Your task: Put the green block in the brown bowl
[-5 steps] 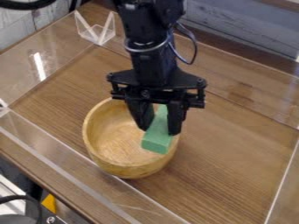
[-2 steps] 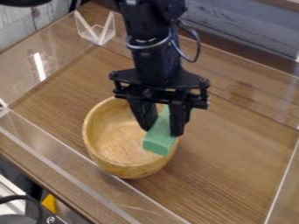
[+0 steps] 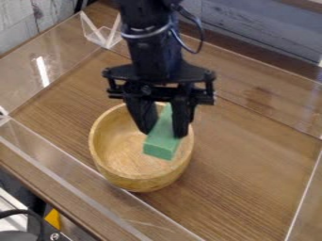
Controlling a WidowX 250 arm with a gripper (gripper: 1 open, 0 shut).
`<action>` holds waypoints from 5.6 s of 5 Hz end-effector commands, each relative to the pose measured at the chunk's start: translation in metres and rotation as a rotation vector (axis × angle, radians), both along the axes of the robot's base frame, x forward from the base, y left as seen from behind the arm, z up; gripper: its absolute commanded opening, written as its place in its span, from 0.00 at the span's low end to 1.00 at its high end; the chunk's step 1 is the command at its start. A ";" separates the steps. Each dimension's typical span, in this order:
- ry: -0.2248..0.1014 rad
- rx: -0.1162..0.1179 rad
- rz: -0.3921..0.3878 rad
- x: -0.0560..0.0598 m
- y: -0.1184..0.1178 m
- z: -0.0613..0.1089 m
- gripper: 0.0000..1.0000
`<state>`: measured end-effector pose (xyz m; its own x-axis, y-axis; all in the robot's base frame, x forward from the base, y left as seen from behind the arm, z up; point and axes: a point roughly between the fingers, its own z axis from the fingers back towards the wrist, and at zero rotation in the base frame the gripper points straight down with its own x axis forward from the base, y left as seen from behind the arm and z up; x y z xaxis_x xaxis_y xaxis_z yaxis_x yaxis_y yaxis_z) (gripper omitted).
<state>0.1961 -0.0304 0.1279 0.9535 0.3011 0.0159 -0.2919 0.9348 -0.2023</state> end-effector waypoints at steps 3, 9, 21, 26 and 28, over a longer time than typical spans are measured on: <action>-0.032 0.039 -0.066 -0.009 -0.020 0.008 0.00; -0.044 0.093 0.042 0.023 0.023 0.003 1.00; -0.119 0.199 -0.027 0.042 0.024 0.008 1.00; -0.201 0.191 0.110 0.119 0.012 0.027 1.00; -0.251 0.187 0.104 0.155 0.017 0.021 1.00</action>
